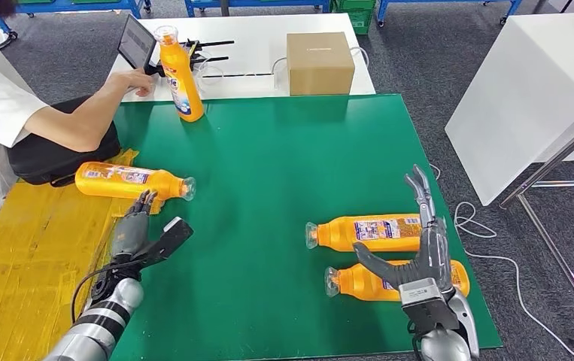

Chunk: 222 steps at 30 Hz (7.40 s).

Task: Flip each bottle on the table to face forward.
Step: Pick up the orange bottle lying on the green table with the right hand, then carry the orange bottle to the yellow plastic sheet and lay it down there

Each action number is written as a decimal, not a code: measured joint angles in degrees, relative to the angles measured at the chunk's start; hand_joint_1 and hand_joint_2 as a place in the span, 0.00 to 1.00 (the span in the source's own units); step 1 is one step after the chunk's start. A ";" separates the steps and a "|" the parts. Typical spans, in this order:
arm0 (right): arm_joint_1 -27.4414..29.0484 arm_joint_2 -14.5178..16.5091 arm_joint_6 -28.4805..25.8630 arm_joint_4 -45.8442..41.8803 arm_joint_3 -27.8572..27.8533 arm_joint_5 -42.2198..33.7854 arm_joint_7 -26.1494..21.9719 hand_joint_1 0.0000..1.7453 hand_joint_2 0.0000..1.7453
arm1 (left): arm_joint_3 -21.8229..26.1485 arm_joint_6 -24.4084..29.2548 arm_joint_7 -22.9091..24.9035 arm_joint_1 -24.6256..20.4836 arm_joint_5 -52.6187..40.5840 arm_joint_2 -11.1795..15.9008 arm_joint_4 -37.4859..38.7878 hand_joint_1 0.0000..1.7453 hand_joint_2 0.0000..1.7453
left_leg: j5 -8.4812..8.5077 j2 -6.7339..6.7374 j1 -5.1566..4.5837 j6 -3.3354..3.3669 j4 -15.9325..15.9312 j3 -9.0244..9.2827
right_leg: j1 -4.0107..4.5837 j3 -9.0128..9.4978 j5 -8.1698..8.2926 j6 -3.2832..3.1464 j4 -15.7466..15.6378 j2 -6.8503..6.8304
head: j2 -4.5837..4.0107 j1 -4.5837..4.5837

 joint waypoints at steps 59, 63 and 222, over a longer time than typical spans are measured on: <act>-18.88 -22.26 23.39 23.75 8.08 18.07 11.24 0.00 1.00 | -5.35 -31.97 -15.46 17.90 48.40 -1.14 -47.60 0.00 1.00 | -0.13 0.21 -0.10 0.21 0.02 -0.10 | -0.09 -0.07 -0.01 0.04 -0.05 0.06 | 0.00 -0.03; -18.88 -22.55 23.46 23.75 8.68 18.00 11.23 0.00 1.00 | -5.35 -31.95 -15.46 17.88 48.40 -1.14 -47.39 0.00 1.00 | -0.13 0.21 -0.09 0.21 0.02 -0.06 | -0.09 -0.07 -0.01 0.04 -0.05 0.05 | 0.00 -0.02; -32.39 21.10 -2.73 56.77 20.79 3.77 -0.03 1.00 1.00 | -25.11 -39.62 -4.55 -6.90 63.49 -1.35 -29.56 0.00 1.00 | -0.04 0.08 0.04 0.16 0.02 -0.09 | 0.01 -0.10 0.00 0.02 0.03 0.05 | 0.00 0.02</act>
